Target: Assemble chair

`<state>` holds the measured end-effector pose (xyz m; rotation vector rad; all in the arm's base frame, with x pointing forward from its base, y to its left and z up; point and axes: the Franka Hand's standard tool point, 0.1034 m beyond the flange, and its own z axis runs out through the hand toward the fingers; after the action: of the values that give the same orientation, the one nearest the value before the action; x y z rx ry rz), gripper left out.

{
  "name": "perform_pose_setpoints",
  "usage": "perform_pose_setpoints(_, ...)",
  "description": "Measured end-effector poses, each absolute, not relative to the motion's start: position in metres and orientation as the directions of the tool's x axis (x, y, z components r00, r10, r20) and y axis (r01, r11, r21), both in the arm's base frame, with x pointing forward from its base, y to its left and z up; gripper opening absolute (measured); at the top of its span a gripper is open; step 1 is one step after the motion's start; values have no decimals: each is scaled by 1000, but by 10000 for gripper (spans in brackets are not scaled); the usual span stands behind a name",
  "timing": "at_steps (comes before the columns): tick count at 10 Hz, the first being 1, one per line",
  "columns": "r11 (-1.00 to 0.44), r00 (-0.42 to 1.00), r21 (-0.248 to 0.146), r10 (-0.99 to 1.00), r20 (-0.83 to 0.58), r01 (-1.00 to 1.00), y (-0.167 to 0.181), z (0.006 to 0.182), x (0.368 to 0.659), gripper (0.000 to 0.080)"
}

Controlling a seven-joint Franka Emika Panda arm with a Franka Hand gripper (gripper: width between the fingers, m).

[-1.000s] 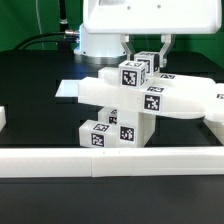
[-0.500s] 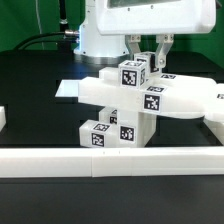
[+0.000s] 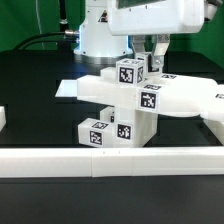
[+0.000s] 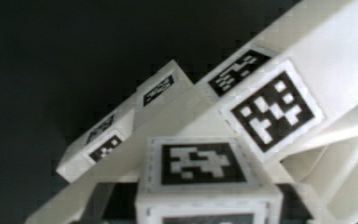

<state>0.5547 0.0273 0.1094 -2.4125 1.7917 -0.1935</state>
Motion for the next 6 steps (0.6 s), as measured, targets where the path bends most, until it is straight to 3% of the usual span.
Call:
perform_pose_setpoints(1,-284,284,-181,-959,25,-942,28,109,555,282)
perform_pose_setpoints(2,-293,293,-181,-956,27,-939,27,109,555,386)
perform_pose_setpoints(3,-313,313,-180,-949,31,-932,27,109,555,386)
perform_pose_setpoints(4,-323,322,-180,-946,33,-929,27,109,555,524)
perform_pose_setpoints(5,-366,365,-179,-930,43,-913,26,110,556,610)
perform_pose_setpoints(6,-459,455,-177,-888,62,-871,25,112,558,610)
